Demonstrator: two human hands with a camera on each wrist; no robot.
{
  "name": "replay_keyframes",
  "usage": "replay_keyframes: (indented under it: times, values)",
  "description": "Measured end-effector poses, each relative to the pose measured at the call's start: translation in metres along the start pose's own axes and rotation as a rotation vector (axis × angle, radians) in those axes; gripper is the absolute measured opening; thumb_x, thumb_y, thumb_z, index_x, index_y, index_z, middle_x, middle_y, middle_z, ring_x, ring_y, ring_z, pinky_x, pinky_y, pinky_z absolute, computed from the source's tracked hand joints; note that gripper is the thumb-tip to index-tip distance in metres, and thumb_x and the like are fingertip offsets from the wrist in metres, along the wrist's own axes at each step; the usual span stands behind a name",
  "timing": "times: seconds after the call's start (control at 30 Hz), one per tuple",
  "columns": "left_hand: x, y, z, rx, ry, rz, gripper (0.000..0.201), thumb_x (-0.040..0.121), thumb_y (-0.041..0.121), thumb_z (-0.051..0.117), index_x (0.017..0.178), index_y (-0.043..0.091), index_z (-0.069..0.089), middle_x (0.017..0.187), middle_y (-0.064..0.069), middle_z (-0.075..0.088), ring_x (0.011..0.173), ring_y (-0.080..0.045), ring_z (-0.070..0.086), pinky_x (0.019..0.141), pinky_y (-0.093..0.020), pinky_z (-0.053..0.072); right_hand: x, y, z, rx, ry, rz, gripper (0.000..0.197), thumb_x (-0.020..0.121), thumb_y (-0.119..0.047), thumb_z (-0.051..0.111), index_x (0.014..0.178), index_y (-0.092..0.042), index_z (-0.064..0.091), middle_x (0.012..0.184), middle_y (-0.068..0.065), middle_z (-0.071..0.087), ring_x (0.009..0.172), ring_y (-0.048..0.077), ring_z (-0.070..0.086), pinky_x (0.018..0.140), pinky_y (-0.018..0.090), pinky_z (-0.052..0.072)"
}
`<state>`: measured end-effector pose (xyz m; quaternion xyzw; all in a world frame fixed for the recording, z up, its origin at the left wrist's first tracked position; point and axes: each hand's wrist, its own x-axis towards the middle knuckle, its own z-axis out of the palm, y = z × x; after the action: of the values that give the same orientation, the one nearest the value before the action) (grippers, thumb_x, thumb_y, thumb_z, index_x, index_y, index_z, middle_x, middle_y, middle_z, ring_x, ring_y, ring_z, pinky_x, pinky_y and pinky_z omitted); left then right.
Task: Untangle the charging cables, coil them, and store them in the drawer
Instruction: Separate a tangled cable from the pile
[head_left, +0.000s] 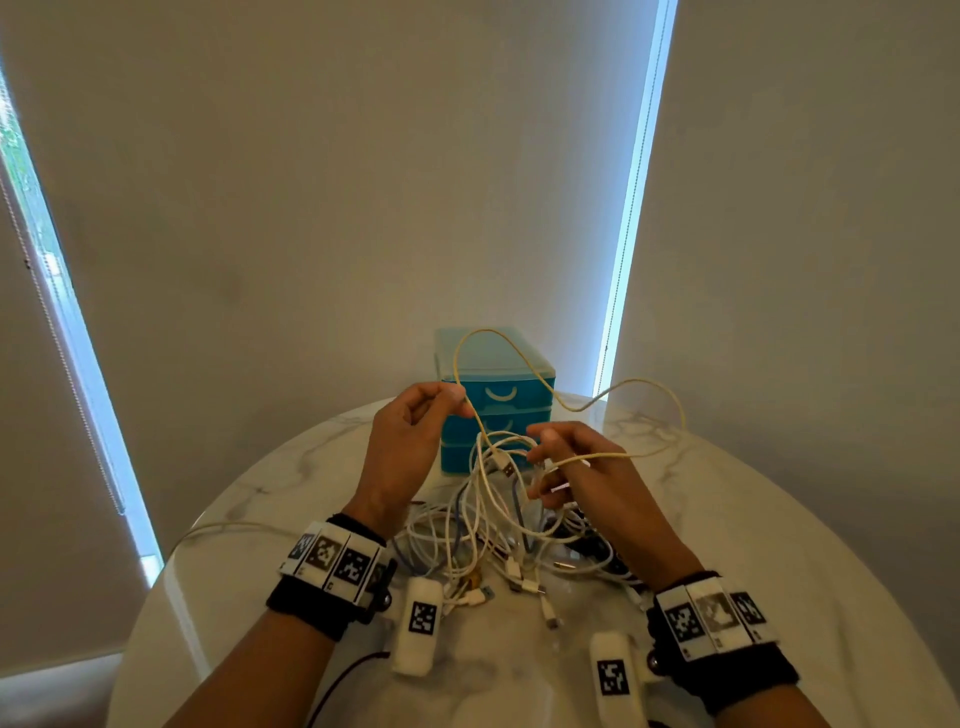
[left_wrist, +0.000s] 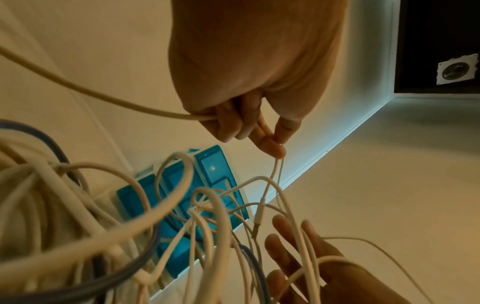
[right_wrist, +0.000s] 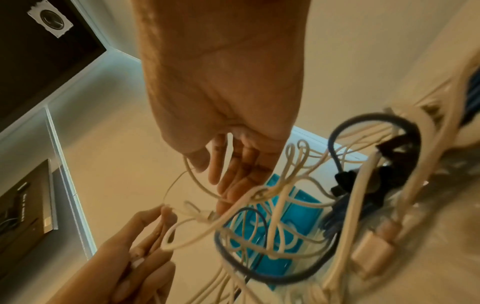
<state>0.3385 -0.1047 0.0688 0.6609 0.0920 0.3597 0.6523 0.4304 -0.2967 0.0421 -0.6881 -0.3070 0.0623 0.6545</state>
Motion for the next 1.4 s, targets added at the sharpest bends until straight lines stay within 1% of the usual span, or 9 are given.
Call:
replay_keyframes:
  times: [0.17, 0.37, 0.53, 0.7, 0.87, 1.0, 1.07, 1.2, 1.4]
  values:
    - [-0.001, 0.003, 0.001, -0.017, -0.027, -0.042, 0.02, 0.106, 0.033, 0.066, 0.104, 0.016, 0.078, 0.104, -0.006, 0.081, 0.047, 0.0, 0.044, 0.056, -0.028, 0.033, -0.003, 0.008, 0.012, -0.203, -0.039, -0.158, 0.024, 0.092, -0.047, 0.082, 0.115, -0.04, 0.082, 0.103, -0.016, 0.076, 0.097, 0.005, 0.072, 0.077, 0.019, 0.059]
    - [-0.012, 0.012, 0.007, -0.024, -0.202, -0.05, 0.025, 0.108, 0.025, 0.064, 0.119, 0.003, 0.072, 0.11, -0.011, 0.081, 0.052, 0.007, 0.059, 0.091, -0.059, 0.042, 0.004, 0.012, 0.014, -0.249, 0.039, -0.216, 0.015, 0.089, -0.031, 0.088, 0.101, -0.037, 0.082, 0.094, -0.01, 0.075, 0.086, 0.009, 0.071, 0.075, 0.022, 0.056]
    - [-0.015, 0.015, 0.009, 0.013, -0.274, -0.046, 0.024, 0.104, 0.026, 0.069, 0.118, 0.008, 0.074, 0.104, -0.006, 0.082, 0.063, 0.006, 0.065, 0.091, -0.048, 0.049, 0.003, 0.009, 0.02, -0.178, 0.103, -0.188, 0.017, 0.09, -0.032, 0.088, 0.103, -0.026, 0.077, 0.086, -0.005, 0.077, 0.076, 0.014, 0.075, 0.071, 0.024, 0.061]
    - [-0.013, 0.01, 0.009, 0.046, -0.297, -0.016, 0.024, 0.105, 0.018, 0.067, 0.123, 0.002, 0.072, 0.104, -0.011, 0.078, 0.052, 0.008, 0.06, 0.057, -0.004, 0.046, -0.001, 0.005, 0.021, -0.112, 0.135, -0.202, 0.017, 0.094, -0.035, 0.082, 0.106, -0.023, 0.08, 0.085, -0.003, 0.081, 0.08, 0.01, 0.078, 0.074, 0.018, 0.059]
    - [-0.005, 0.001, 0.005, 0.164, -0.341, -0.126, 0.03, 0.107, 0.038, 0.063, 0.12, 0.012, 0.07, 0.098, 0.001, 0.081, 0.047, 0.0, 0.05, 0.049, -0.012, 0.04, 0.007, 0.004, 0.018, 0.171, 0.252, -0.188, 0.014, 0.103, -0.019, 0.073, 0.114, -0.01, 0.074, 0.09, 0.006, 0.08, 0.084, 0.016, 0.075, 0.071, 0.027, 0.058]
    - [0.0, -0.01, 0.0, 0.309, -0.343, -0.141, 0.036, 0.108, 0.042, 0.06, 0.114, 0.011, 0.076, 0.096, 0.007, 0.082, 0.071, 0.012, 0.067, 0.1, -0.026, 0.052, 0.007, -0.007, 0.011, 0.64, 0.208, -0.04, 0.019, 0.109, -0.014, 0.06, 0.124, -0.002, 0.065, 0.106, 0.001, 0.081, 0.086, 0.009, 0.071, 0.07, 0.021, 0.056]
    - [0.002, -0.011, 0.0, 0.291, -0.301, -0.161, 0.044, 0.109, 0.049, 0.055, 0.113, 0.012, 0.077, 0.1, 0.003, 0.082, 0.056, 0.009, 0.06, 0.09, -0.031, 0.049, 0.004, -0.013, 0.008, 0.896, 0.159, 0.045, 0.018, 0.109, -0.019, 0.059, 0.124, -0.01, 0.063, 0.12, 0.012, 0.079, 0.088, 0.013, 0.071, 0.069, 0.021, 0.057]
    - [0.005, -0.008, -0.001, -0.034, -0.233, -0.314, 0.085, 0.093, 0.087, 0.042, 0.116, 0.012, 0.076, 0.089, -0.001, 0.066, 0.054, -0.006, 0.036, 0.054, -0.027, 0.024, 0.002, -0.014, 0.017, 0.554, 0.106, -0.064, 0.015, 0.109, -0.014, 0.058, 0.12, -0.005, 0.064, 0.121, 0.014, 0.08, 0.102, 0.021, 0.077, 0.077, 0.026, 0.059]
    - [0.014, -0.014, -0.008, -0.583, -0.359, -0.447, 0.084, 0.098, 0.071, 0.055, 0.135, -0.003, 0.069, 0.102, -0.013, 0.063, 0.082, -0.019, 0.044, 0.075, -0.032, 0.033, -0.007, -0.011, 0.039, 0.237, -0.008, -0.204, 0.019, 0.106, -0.009, 0.064, 0.123, 0.0, 0.065, 0.114, 0.006, 0.082, 0.095, 0.023, 0.078, 0.07, 0.029, 0.062]
